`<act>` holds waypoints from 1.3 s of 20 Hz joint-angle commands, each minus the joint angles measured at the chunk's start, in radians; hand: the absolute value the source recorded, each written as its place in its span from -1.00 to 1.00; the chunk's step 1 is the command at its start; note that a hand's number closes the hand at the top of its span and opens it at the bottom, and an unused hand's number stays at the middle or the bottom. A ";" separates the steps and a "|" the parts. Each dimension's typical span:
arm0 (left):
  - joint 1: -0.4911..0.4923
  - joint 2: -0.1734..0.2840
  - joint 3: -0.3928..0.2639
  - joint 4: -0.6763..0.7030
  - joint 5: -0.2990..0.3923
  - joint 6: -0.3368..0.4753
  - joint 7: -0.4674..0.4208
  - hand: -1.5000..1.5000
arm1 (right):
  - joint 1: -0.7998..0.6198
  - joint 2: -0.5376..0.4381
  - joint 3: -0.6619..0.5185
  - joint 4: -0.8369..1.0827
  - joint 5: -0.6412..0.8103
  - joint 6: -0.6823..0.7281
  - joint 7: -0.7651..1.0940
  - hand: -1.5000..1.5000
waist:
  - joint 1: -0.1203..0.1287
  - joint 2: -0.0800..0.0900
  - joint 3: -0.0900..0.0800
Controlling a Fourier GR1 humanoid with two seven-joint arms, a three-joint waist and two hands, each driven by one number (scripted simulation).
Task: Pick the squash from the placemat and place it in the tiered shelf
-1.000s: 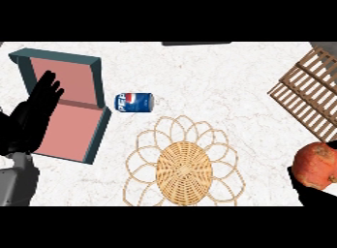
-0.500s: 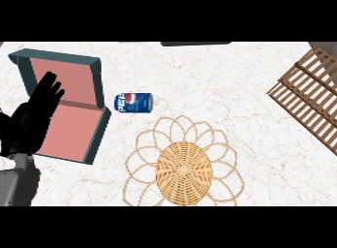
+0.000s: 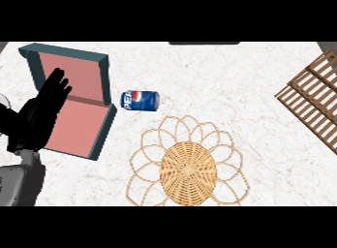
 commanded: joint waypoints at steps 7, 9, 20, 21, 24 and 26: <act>0.007 -0.026 -0.017 0.018 -0.025 -0.002 -0.036 0.00 | -0.185 -0.233 -0.078 0.518 -0.053 -0.071 -0.267 -1.00 | 0.017 0.002 -0.001; 0.022 -0.030 -0.015 -0.032 -0.020 0.012 0.004 0.00 | -0.144 -0.323 -0.126 0.622 -0.078 -0.004 -0.342 -1.00 | 0.012 0.000 0.000; 0.033 -0.058 -0.036 -0.026 -0.051 0.027 -0.021 0.00 | -0.053 -0.650 -0.164 1.076 -0.149 0.381 -0.421 -1.00 | 0.001 0.000 0.002; -0.035 -0.020 0.009 0.002 -0.016 0.015 0.021 0.00 | -0.030 -0.655 -0.163 1.113 -0.140 0.414 -0.472 -1.00 | -0.006 0.002 0.004; 0.024 -0.011 0.010 -0.012 -0.011 -0.007 0.006 0.00 | -0.004 -0.692 -0.203 1.184 -0.172 0.482 -0.517 -1.00 | -0.007 -0.001 0.006; 0.022 -0.047 -0.006 -0.001 -0.036 0.027 -0.026 0.00 | 0.012 -0.697 -0.202 1.191 -0.190 0.547 -0.536 -1.00 | -0.018 -0.002 0.007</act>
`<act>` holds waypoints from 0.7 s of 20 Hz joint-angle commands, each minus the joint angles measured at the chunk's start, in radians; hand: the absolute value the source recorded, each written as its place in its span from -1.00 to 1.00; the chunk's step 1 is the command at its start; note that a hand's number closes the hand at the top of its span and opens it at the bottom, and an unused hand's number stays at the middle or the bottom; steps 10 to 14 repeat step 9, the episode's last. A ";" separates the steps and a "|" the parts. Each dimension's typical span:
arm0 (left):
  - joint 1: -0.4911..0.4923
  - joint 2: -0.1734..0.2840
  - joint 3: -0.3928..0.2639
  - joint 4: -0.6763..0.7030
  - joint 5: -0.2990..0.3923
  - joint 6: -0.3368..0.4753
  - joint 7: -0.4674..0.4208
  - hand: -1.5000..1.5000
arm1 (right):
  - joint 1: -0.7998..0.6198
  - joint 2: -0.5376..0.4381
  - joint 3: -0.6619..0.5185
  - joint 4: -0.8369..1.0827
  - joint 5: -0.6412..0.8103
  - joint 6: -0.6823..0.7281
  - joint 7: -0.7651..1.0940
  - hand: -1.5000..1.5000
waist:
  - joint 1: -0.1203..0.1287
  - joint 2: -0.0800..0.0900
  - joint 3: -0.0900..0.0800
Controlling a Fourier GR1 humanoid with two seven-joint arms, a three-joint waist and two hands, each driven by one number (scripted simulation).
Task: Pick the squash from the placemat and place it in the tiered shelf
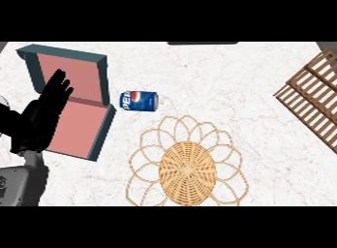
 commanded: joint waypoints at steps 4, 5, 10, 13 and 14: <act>0.015 0.017 0.028 -0.002 0.019 -0.009 0.009 0.00 | 0.119 -0.013 -0.017 0.009 -0.012 0.171 -0.236 -1.00 | -0.023 -0.007 0.004; -0.008 0.016 0.032 0.013 0.009 0.006 0.010 0.00 | 0.110 -0.042 -0.030 0.016 -0.035 0.194 -0.224 -1.00 | -0.029 -0.006 0.003; 0.052 0.021 0.044 -0.005 0.030 -0.021 -0.022 0.00 | 0.182 -0.004 -0.014 -0.047 -0.028 0.184 -0.316 -1.00 | -0.034 -0.013 0.004; 0.052 0.021 0.044 -0.005 0.030 -0.021 -0.022 0.00 | 0.182 -0.004 -0.014 -0.047 -0.028 0.184 -0.316 -1.00 | -0.034 -0.013 0.004; 0.052 0.021 0.044 -0.005 0.030 -0.021 -0.022 0.00 | 0.182 -0.004 -0.014 -0.047 -0.028 0.184 -0.316 -1.00 | -0.034 -0.013 0.004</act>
